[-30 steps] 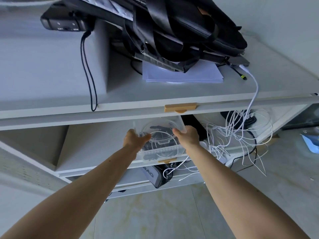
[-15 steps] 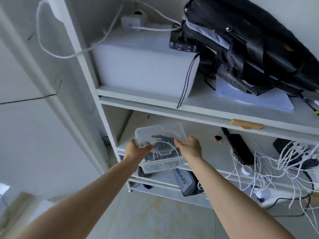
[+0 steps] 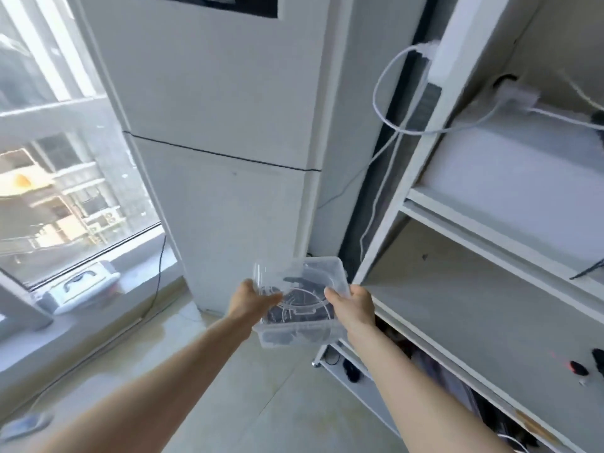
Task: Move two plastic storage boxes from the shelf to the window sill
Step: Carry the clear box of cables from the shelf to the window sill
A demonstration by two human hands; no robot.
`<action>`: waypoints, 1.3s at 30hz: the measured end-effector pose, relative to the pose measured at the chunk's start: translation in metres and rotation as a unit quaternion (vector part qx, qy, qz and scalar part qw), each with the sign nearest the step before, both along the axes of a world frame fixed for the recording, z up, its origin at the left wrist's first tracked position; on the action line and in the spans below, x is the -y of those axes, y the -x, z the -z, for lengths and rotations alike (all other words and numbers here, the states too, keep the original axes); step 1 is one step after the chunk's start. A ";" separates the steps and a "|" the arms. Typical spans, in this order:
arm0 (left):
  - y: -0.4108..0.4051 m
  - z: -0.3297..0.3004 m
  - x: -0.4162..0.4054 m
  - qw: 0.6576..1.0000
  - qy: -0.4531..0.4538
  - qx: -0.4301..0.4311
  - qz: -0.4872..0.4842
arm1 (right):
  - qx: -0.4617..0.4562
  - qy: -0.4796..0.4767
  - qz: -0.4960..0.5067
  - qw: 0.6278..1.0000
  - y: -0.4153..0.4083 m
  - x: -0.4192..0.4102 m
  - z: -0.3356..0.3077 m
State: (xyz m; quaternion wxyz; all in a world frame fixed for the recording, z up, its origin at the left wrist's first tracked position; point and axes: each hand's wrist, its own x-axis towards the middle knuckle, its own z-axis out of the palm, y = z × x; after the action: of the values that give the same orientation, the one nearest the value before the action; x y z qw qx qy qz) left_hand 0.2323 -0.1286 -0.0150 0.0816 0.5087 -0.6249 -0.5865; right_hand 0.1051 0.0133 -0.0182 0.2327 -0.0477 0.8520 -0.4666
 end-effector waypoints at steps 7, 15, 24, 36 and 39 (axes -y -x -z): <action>-0.108 0.003 0.136 0.997 0.008 0.015 -0.081 | 0.011 0.004 -0.095 0.995 -0.083 0.164 0.000; -0.226 0.016 0.299 0.987 0.036 0.006 -0.157 | 0.037 0.002 -0.167 0.985 -0.181 0.357 0.019; -0.303 0.043 0.434 0.968 0.040 0.022 -0.246 | 0.039 0.021 -0.275 0.960 -0.244 0.528 0.048; -0.334 0.161 0.597 0.924 -0.023 0.045 -0.379 | 0.084 -0.035 -0.399 0.912 -0.267 0.736 0.156; -0.334 0.206 0.628 0.919 -0.036 0.048 -0.389 | 0.095 -0.058 -0.407 0.907 -0.267 0.773 0.202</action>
State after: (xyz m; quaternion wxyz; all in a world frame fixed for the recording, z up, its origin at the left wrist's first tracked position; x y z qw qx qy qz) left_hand 0.5664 -0.7562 -0.2206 0.2555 0.7418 -0.3592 -0.5055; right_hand 0.3723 -0.7598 -0.2199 0.4844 -0.3317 0.7584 -0.2832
